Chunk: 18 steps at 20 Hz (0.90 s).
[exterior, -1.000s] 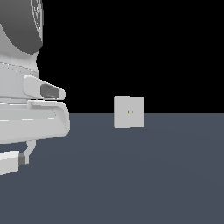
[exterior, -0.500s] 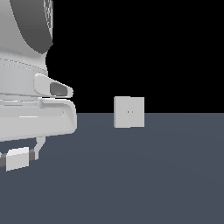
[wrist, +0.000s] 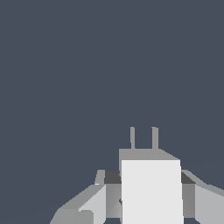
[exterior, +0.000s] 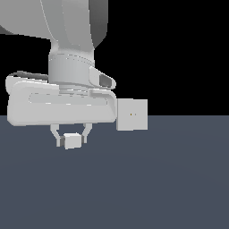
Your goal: Plug the charger into the wall socket.
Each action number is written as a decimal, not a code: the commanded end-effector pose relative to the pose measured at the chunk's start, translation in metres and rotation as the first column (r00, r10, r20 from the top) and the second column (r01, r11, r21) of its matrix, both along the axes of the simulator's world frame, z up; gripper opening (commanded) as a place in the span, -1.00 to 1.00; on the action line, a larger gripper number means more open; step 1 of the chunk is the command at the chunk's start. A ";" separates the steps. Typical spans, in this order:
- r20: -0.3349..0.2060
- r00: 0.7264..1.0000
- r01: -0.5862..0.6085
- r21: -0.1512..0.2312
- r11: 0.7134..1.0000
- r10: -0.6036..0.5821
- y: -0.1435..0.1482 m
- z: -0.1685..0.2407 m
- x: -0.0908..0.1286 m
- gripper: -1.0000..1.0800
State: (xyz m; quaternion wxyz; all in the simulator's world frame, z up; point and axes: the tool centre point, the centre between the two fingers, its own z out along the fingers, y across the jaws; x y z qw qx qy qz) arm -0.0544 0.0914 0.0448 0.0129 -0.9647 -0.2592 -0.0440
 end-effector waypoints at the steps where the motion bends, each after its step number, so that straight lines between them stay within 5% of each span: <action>1: 0.001 0.999 0.054 0.001 0.999 -0.054 -0.035 0.012 0.014 -1.00; 10: 0.001 0.977 0.215 0.000 0.977 -0.215 -0.142 0.047 0.046 -1.00; 18: 0.001 0.965 0.264 -0.001 0.965 -0.264 -0.175 0.057 0.053 -1.00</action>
